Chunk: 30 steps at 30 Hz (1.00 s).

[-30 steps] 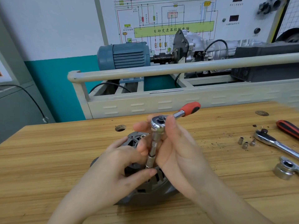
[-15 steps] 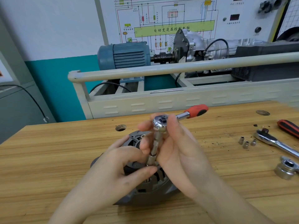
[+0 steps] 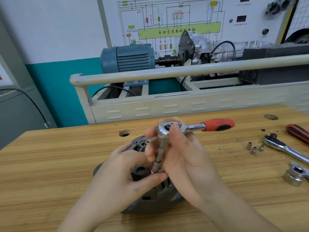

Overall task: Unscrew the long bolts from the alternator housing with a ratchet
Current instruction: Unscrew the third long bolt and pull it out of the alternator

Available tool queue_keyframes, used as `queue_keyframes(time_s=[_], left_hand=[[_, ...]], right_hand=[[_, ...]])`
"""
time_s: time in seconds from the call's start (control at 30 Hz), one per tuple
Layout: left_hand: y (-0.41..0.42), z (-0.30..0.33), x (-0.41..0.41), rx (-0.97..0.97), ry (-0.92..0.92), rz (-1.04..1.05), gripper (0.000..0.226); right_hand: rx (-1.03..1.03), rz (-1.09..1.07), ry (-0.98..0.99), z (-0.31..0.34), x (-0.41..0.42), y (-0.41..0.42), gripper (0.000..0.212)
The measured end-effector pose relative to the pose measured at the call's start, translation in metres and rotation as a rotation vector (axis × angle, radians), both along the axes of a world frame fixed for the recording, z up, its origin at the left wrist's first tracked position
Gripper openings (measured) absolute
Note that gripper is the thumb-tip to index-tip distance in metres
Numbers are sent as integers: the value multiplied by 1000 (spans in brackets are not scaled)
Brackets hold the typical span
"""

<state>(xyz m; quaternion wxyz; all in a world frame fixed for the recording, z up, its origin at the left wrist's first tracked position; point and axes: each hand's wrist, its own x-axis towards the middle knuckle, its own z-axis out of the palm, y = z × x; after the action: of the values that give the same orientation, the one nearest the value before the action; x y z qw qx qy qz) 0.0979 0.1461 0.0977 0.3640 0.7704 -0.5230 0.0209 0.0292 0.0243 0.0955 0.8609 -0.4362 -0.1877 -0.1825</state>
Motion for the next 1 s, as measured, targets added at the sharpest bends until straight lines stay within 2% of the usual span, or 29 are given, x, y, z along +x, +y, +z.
queue_keyframes(time_s=[0.1, 0.3, 0.5, 0.6, 0.83, 1.0], left_hand=[[2, -1, 3, 88, -29, 15, 54], [-3, -5, 3, 23, -53, 66, 31], [1, -6, 5, -5, -16, 14, 46], [3, -6, 6, 49, -37, -21, 57], [-4, -8, 3, -9, -108, 58, 35], [2, -4, 4, 27, -64, -30, 52]], right_hand=[[19, 16, 19, -1, 1, -1, 30], [68, -34, -14, 0, 1, -3, 22], [28, -11, -16, 1, -1, -1, 23], [2, -1, -7, 1, -2, 1, 25], [-5, -91, -33, 2, -4, -3, 26], [-25, -71, -20, 2, -4, -1, 26]])
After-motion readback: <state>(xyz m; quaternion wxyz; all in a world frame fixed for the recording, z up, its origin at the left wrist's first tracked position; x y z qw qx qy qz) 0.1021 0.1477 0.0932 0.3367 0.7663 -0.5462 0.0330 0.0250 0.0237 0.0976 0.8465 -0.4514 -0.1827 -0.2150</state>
